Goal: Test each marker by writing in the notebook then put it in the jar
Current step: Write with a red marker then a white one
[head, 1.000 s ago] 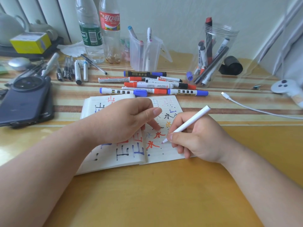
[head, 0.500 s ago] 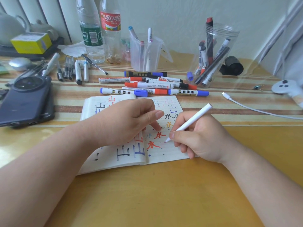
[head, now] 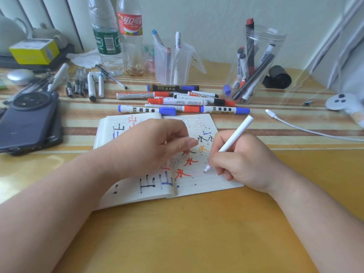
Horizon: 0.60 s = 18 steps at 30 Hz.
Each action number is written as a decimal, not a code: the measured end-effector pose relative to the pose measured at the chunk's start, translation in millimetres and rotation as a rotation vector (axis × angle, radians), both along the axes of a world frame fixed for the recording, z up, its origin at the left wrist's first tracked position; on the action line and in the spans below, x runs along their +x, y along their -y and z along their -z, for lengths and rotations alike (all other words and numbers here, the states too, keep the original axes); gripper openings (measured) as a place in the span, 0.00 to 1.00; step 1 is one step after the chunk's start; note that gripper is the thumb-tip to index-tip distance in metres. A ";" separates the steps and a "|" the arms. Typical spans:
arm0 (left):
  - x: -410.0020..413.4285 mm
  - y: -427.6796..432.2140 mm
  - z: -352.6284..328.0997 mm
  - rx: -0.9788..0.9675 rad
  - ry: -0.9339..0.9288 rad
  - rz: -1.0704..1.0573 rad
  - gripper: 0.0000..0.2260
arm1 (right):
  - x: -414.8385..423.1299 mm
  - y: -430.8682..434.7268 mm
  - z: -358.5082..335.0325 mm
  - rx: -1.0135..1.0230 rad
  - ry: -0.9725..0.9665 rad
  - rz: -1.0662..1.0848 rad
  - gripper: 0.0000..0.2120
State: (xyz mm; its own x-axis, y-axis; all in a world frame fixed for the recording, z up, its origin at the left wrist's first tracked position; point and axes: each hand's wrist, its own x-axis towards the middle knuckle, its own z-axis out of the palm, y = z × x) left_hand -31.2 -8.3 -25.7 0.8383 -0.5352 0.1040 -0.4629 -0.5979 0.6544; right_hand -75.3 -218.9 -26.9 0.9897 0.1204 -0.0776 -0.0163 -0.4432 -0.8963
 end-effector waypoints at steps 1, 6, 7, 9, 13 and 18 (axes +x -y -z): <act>0.5 0.0 1.1 -0.012 0.034 -0.004 0.13 | 0.4 1.6 1.7 0.068 -0.003 0.014 0.06; 3.7 0.6 2.4 -0.094 0.164 0.062 0.12 | 4.1 5.4 7.6 0.451 0.057 0.003 0.02; 3.5 0.5 2.2 -0.096 0.150 0.057 0.12 | 5.0 4.9 8.0 0.497 0.073 -0.005 0.03; 3.3 -0.2 3.0 -0.110 0.129 0.051 0.12 | 6.0 3.8 8.7 0.556 0.080 -0.012 0.04; 2.1 0.4 2.1 -0.160 0.070 0.029 0.17 | 4.8 4.2 9.0 0.613 0.045 -0.006 0.04; 1.8 0.1 2.5 -0.161 0.077 0.034 0.15 | 4.4 5.3 8.7 0.647 0.053 0.013 0.08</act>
State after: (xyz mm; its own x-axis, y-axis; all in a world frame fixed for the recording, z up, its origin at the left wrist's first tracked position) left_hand -29.3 -8.3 -28.2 0.8066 -0.5341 0.2533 -0.5330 -0.4718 0.7024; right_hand -70.9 -224.2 -35.6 0.9918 0.1148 0.0557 0.0336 0.1863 -0.9819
